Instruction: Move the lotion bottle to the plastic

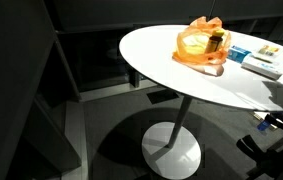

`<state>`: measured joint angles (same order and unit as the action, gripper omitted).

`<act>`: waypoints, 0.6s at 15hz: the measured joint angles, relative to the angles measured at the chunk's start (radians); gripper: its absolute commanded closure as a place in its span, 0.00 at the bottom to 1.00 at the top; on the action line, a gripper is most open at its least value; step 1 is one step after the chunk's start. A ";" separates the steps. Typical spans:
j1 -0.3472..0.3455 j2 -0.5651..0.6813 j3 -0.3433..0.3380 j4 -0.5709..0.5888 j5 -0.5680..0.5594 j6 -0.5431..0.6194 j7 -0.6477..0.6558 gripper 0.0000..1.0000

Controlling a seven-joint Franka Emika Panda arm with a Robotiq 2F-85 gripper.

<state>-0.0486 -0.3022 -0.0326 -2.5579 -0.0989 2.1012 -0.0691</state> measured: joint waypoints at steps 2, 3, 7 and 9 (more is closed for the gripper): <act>-0.004 0.038 -0.002 -0.006 -0.005 0.039 0.002 0.00; -0.005 0.052 -0.002 -0.006 -0.005 0.048 0.003 0.00; -0.005 0.056 -0.003 -0.001 -0.005 0.049 0.003 0.00; -0.005 0.057 -0.003 -0.001 -0.005 0.049 0.003 0.00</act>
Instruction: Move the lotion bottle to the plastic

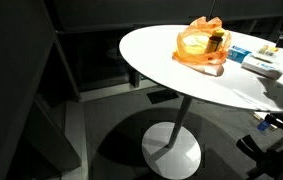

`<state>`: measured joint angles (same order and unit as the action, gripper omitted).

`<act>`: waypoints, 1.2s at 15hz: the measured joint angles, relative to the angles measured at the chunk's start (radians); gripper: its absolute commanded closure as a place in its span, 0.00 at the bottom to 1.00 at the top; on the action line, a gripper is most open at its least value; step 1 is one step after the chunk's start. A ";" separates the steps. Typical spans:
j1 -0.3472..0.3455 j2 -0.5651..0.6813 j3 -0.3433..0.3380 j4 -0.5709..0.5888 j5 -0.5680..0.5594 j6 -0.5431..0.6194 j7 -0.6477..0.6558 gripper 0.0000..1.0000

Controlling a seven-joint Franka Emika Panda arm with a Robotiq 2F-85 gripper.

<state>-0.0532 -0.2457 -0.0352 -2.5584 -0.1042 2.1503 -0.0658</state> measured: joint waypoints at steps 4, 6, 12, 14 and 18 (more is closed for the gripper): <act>0.001 0.024 0.000 -0.012 0.000 0.044 -0.001 0.00; 0.000 0.055 -0.001 -0.019 0.000 0.097 -0.002 0.00; -0.001 0.166 -0.022 -0.031 -0.001 0.260 -0.029 0.00; -0.005 0.196 -0.030 -0.031 -0.001 0.292 -0.037 0.25; -0.010 0.238 -0.039 -0.031 -0.001 0.325 -0.041 0.53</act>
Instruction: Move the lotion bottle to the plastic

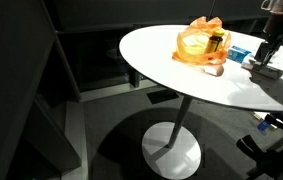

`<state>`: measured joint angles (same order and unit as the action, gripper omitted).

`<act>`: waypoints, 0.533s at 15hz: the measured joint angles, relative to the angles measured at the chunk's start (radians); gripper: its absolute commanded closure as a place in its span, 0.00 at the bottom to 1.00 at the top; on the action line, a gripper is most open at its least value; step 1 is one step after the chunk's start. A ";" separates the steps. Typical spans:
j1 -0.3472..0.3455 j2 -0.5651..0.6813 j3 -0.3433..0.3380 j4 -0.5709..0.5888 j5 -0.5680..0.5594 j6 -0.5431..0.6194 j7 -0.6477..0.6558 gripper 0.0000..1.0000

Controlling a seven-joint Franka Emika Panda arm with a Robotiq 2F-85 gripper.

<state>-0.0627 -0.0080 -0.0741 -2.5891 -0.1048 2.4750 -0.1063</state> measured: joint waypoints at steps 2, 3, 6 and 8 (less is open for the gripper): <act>-0.001 0.011 0.000 0.000 0.000 0.008 0.000 0.68; -0.001 0.012 0.000 0.000 0.000 0.009 0.000 0.74; 0.000 0.001 0.002 0.001 0.000 0.009 0.000 0.75; 0.004 -0.025 0.006 0.002 0.000 0.003 0.000 0.75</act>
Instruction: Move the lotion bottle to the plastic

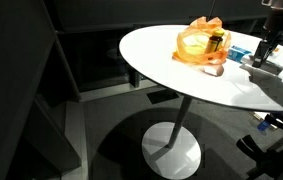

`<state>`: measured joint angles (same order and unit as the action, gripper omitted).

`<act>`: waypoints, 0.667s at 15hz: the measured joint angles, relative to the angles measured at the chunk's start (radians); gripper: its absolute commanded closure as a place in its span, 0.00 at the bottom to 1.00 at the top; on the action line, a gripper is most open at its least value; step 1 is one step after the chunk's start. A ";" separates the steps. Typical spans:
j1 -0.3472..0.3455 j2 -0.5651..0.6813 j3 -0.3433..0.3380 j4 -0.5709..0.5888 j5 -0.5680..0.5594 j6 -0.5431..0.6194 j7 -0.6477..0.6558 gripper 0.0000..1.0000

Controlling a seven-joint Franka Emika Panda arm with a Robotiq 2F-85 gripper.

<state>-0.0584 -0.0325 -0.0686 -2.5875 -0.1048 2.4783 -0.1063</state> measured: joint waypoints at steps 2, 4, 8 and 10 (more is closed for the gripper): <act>0.006 -0.039 0.005 0.001 0.000 -0.013 0.000 0.75; 0.012 -0.082 0.013 0.004 0.001 -0.039 0.000 0.75; 0.037 -0.158 0.023 0.020 0.010 -0.094 -0.011 0.75; 0.057 -0.180 0.025 0.028 0.039 -0.099 -0.047 0.75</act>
<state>-0.0019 -0.2122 -0.0439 -2.5597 -0.0654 2.3797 -0.1530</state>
